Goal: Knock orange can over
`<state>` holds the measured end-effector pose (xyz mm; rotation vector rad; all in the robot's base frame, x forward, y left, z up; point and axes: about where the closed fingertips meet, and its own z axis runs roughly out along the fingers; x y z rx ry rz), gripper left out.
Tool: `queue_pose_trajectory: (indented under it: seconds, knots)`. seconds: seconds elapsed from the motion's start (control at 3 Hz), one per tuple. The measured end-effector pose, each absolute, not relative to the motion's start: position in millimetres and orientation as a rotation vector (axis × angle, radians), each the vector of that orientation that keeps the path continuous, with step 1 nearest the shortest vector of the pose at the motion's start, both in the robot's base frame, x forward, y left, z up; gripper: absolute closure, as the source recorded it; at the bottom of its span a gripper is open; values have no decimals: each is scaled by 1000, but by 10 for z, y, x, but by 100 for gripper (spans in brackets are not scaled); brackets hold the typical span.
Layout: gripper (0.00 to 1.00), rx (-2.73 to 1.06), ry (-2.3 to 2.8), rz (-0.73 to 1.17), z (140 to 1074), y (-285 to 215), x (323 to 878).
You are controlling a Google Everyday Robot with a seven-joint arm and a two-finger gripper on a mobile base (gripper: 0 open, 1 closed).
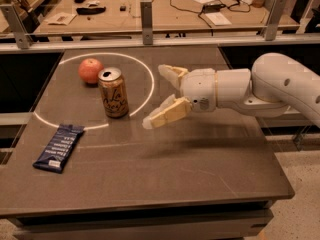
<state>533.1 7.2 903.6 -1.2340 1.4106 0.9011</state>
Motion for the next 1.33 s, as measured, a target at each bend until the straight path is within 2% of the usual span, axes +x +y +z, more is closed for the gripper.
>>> queue_pose_trajectory:
  seconds: [1.33]
  knots:
    - [0,-1216,1476,926,8662,550,5746]
